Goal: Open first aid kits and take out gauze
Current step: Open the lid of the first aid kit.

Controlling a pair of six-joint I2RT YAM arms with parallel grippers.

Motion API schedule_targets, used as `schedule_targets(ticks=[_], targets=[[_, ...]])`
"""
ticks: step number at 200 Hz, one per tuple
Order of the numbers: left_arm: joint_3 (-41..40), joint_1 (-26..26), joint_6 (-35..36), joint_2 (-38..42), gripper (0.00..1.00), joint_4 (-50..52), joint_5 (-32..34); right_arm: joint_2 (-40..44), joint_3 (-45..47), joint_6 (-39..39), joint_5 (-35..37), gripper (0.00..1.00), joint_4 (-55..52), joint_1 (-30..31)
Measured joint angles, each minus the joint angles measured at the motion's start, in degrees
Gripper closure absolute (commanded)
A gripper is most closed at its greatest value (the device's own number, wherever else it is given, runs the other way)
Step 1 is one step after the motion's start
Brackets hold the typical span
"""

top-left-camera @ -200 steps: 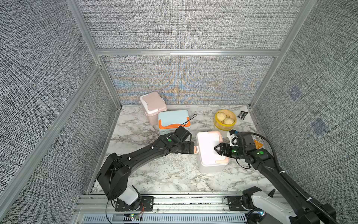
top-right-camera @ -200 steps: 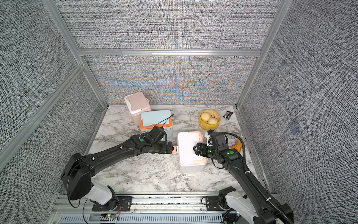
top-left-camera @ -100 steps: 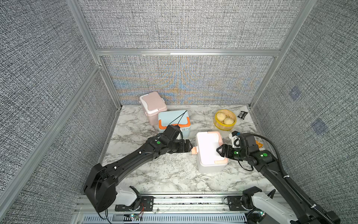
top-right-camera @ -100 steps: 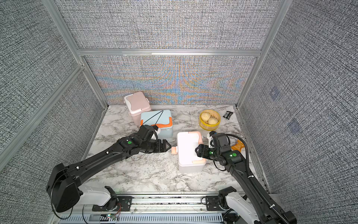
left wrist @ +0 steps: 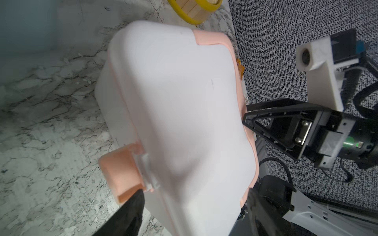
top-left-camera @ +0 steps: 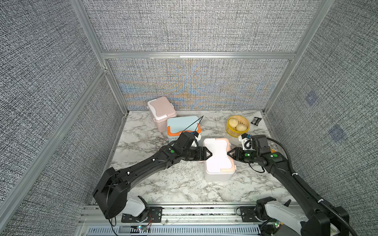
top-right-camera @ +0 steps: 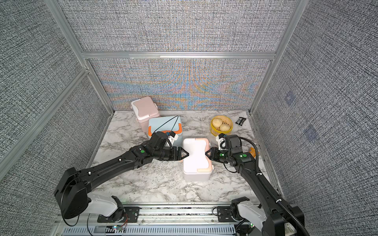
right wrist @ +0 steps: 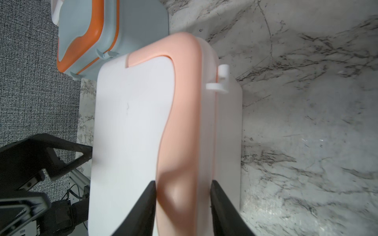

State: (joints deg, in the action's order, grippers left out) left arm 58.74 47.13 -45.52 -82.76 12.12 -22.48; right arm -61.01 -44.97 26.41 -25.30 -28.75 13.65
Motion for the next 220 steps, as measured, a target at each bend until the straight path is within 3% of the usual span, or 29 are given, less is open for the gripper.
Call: schedule_targets(ticks=[138, 220], targets=[[0.33, -0.11, -0.24, -2.12, 0.18, -0.39, 0.37, -1.11, 2.25, 0.04, -3.48, 0.56, 5.51, -0.13], [-3.98, -1.99, -8.17, -1.90, 0.18, -10.95, -2.69, -2.10, 3.04, 1.99, -1.07, 0.53, 10.05, 1.90]])
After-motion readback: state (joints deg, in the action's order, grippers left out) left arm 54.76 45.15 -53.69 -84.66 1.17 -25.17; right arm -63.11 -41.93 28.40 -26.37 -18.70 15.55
